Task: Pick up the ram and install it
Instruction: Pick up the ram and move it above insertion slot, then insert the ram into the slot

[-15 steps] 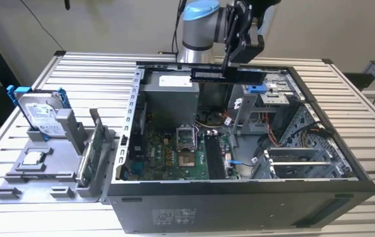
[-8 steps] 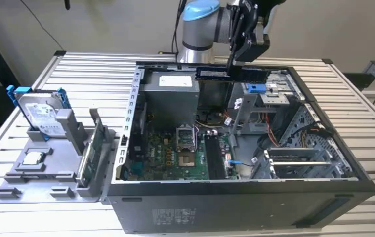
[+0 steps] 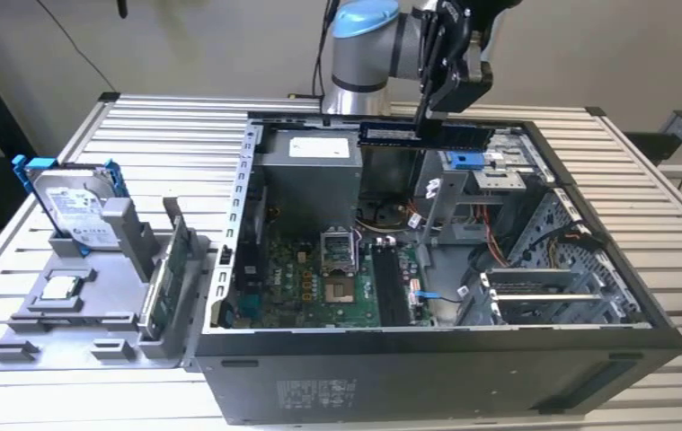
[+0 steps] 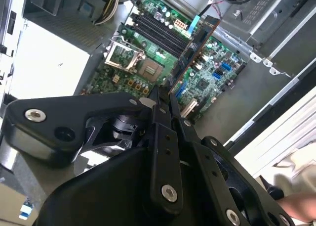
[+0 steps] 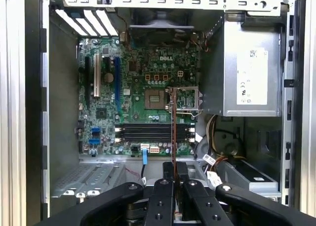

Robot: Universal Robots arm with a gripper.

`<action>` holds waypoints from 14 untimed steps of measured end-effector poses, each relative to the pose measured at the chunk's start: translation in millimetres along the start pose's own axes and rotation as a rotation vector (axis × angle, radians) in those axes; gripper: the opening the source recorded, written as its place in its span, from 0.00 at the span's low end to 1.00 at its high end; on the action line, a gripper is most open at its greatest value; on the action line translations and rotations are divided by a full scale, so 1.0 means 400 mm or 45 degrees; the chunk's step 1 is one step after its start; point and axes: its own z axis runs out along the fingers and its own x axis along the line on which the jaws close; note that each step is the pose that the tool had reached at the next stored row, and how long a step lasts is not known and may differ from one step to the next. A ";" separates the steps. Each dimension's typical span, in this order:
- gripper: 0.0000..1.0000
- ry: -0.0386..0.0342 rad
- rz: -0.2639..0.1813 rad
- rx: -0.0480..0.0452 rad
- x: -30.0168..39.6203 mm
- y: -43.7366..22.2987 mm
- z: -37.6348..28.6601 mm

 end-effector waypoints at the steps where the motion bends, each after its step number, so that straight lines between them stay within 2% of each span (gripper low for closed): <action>1: 0.14 -0.0010 0.000 0.005 0.000 0.000 0.000; 3: 0.14 -0.0019 0.000 0.012 0.000 0.000 0.000; 14: 0.14 -0.0023 0.009 0.013 0.000 0.000 0.000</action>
